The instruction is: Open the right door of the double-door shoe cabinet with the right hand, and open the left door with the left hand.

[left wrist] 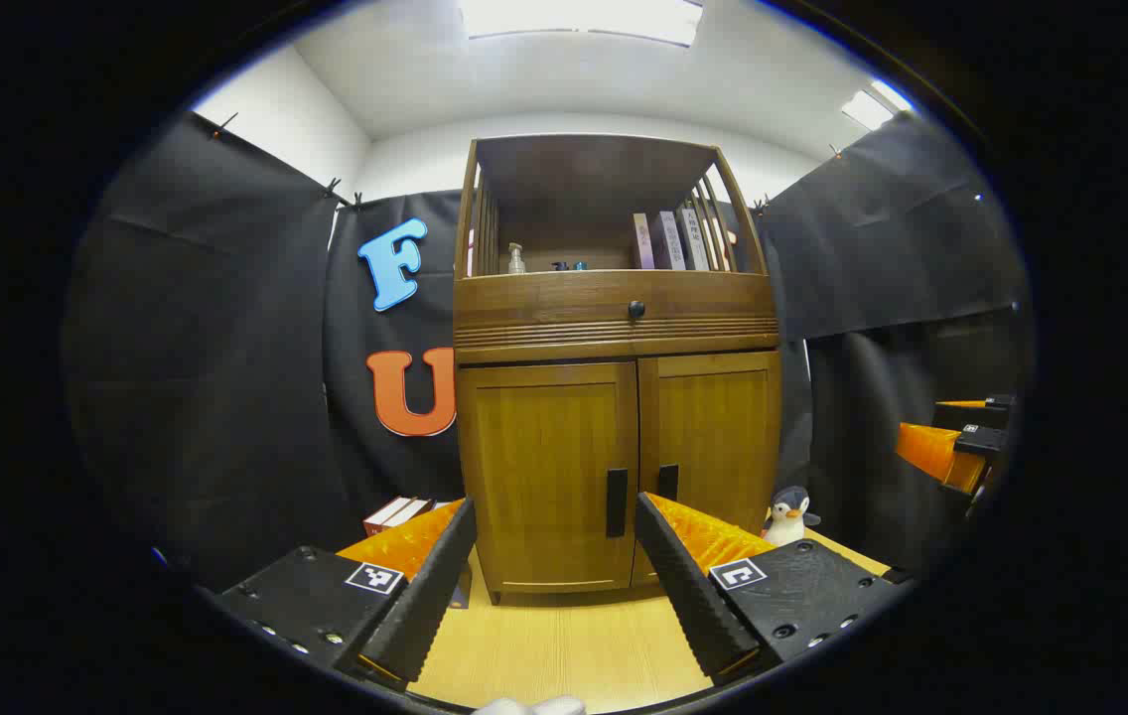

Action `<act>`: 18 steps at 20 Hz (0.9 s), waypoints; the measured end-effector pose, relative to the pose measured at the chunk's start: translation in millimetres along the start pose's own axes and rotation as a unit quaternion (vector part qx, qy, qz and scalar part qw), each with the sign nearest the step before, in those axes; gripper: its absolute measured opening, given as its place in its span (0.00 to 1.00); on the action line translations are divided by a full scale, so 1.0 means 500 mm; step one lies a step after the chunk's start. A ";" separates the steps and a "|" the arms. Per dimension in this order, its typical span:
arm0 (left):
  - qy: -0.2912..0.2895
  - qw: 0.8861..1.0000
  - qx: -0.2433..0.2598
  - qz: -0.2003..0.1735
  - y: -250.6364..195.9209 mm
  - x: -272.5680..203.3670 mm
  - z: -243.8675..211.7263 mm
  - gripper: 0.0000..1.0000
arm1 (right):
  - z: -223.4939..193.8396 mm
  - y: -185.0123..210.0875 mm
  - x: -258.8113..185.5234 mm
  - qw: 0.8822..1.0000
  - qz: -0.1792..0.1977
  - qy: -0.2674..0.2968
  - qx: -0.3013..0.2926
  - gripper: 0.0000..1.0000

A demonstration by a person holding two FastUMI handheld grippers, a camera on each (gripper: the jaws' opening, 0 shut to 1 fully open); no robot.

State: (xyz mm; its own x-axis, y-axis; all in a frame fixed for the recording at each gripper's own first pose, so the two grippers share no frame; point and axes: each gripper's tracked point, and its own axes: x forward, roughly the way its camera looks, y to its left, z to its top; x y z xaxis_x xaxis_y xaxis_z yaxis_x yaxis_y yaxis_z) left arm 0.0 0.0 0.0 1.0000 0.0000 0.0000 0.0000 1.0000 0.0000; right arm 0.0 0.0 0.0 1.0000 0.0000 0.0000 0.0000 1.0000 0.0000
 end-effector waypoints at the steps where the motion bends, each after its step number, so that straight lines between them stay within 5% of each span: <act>1: -0.002 1.000 0.002 0.002 0.003 -0.001 0.004 0.96 | -0.002 0.005 0.000 1.000 0.003 0.002 0.001 0.98; 18: 0.007 1.000 -0.004 0.005 0.016 -0.026 -0.010 0.96 | -0.030 0.018 0.018 1.000 0.010 0.012 -0.023 0.98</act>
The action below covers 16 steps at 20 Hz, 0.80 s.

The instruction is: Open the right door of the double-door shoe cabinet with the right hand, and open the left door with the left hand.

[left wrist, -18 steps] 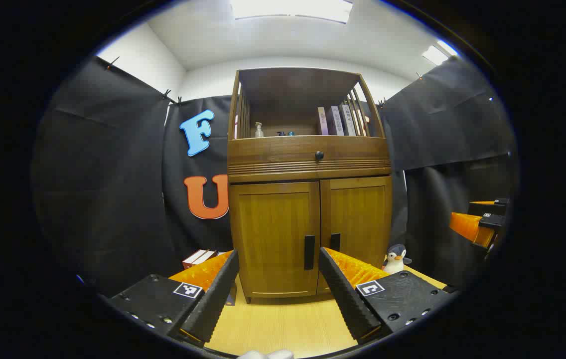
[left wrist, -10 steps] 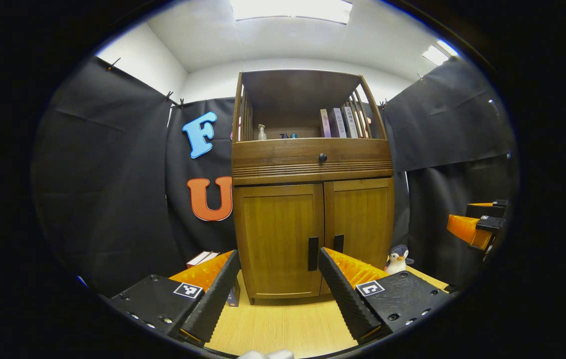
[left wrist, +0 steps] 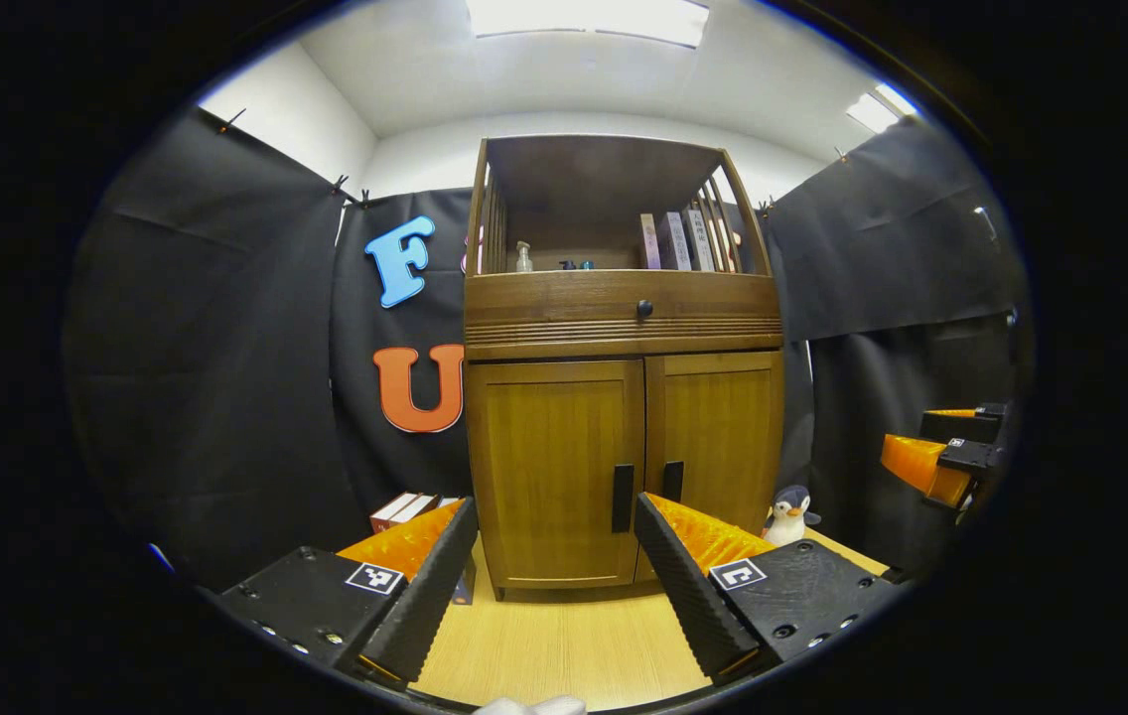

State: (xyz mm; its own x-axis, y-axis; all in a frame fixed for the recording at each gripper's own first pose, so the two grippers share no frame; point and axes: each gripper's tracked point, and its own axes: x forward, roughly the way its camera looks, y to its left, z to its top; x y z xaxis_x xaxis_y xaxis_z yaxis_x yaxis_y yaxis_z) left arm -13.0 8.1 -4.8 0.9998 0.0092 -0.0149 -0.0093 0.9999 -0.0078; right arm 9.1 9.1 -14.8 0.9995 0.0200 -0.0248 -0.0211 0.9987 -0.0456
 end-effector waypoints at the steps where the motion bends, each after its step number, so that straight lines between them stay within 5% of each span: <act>1: 0.000 1.000 0.001 0.000 0.000 -0.001 0.001 0.96 | -0.008 -0.005 0.007 1.000 0.000 0.002 -0.001 0.98; 10: 0.007 1.000 -0.004 0.003 -0.011 -0.002 -0.008 0.96 | -0.091 0.022 0.172 0.999 0.028 0.038 -0.008 0.98; 16: 0.024 0.999 0.003 0.042 0.011 -0.005 -0.017 0.96 | -0.128 0.083 0.348 0.998 0.055 0.039 -0.007 0.98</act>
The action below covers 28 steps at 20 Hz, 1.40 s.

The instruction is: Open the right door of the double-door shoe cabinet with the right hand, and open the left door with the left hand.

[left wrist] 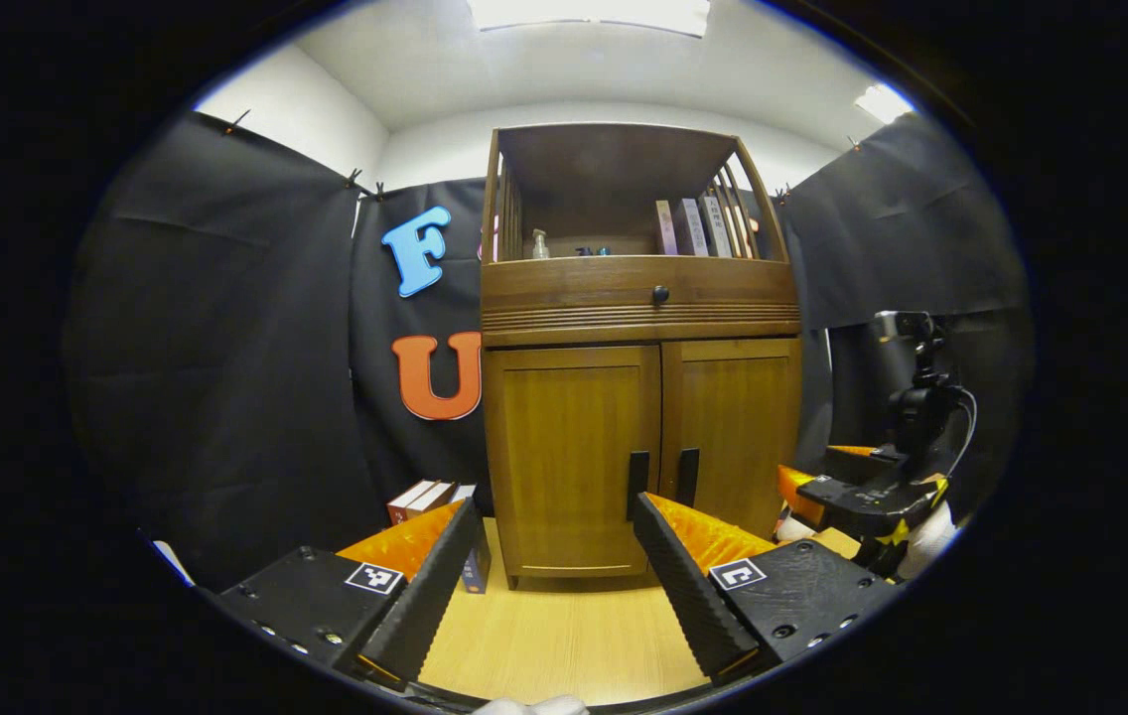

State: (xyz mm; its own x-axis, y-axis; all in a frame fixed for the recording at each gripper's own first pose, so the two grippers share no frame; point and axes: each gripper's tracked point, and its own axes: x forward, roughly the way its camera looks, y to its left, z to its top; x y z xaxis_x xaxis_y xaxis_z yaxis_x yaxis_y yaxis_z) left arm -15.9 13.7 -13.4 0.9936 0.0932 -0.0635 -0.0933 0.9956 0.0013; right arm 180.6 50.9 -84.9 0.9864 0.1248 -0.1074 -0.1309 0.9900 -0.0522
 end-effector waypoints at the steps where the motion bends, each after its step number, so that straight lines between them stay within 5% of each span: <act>1: 0.002 1.000 0.003 0.010 0.004 0.000 -0.001 0.96 | -0.006 0.013 0.035 1.000 0.008 0.003 0.005 0.98; 7: 0.013 0.999 0.014 0.050 0.010 0.009 -0.003 1.00 | -0.054 0.100 0.205 0.998 0.047 0.034 0.012 1.00; 17: 0.017 0.996 0.024 0.080 0.021 0.032 0.001 0.96 | -0.094 0.173 0.326 0.995 0.060 0.077 0.024 0.94; 19: 0.016 0.996 0.029 0.083 0.030 0.027 0.000 0.96 | -0.088 0.183 0.332 0.995 0.058 0.077 0.023 0.87; 24: 0.015 0.996 0.028 0.087 0.044 0.015 0.000 0.96 | -0.085 0.199 0.351 0.995 0.058 0.073 0.024 0.38; 28: 0.003 0.996 0.021 0.081 0.049 -0.001 0.011 0.96 | -0.088 0.203 0.341 0.993 0.075 0.081 0.032 0.35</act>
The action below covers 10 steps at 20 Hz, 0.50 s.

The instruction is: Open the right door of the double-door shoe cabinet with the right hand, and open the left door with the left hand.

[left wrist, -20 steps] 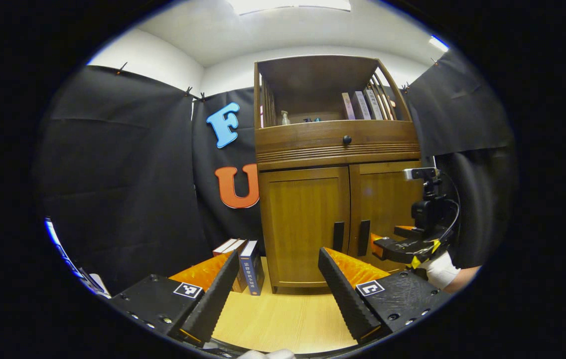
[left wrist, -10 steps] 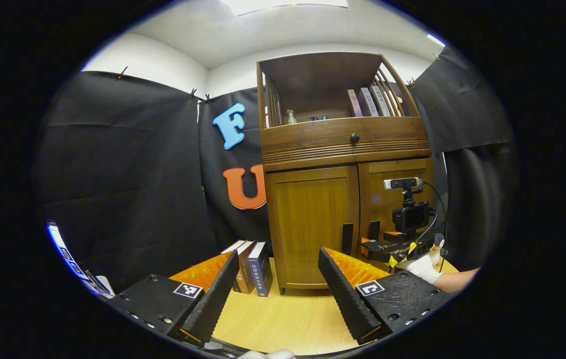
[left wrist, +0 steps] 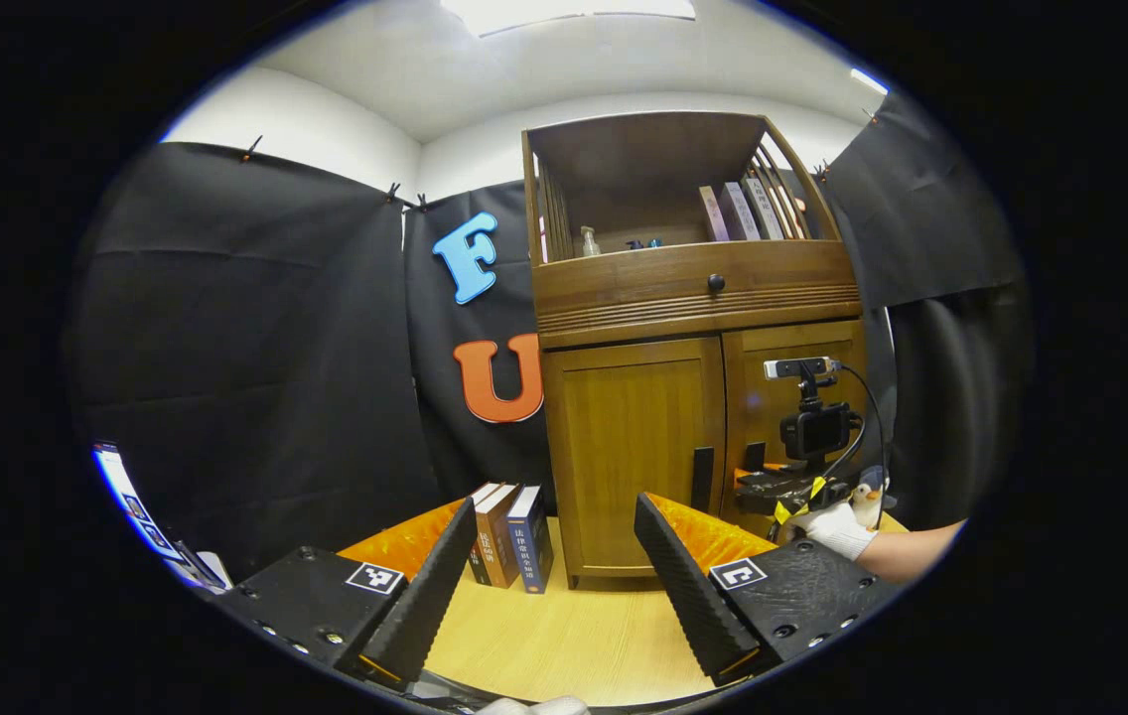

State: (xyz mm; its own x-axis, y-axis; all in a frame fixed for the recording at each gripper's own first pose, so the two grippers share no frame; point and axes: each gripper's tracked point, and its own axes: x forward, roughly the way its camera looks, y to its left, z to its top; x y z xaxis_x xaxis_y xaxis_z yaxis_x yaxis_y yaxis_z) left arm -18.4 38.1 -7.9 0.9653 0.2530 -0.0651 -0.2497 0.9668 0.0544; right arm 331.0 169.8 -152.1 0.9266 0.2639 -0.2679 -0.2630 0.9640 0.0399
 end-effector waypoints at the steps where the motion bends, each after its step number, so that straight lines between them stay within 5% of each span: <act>1: -0.001 1.000 -0.002 -0.001 0.002 -0.004 -0.001 0.96 | 0.001 0.001 -0.005 1.000 0.006 0.003 0.001 0.35; 10: -0.003 1.000 -0.016 -0.022 0.018 -0.044 -0.020 0.96 | -0.034 -0.011 -0.117 0.999 0.038 0.015 -0.021 0.33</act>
State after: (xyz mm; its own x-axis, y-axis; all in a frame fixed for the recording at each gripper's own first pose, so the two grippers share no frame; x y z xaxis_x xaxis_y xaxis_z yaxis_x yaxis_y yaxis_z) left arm -42.6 41.5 -16.1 0.9759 0.2097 -0.0608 -0.2090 0.9777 0.0191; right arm 273.7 148.7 -152.9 0.8952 0.3345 -0.2944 -0.3437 0.9388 0.0216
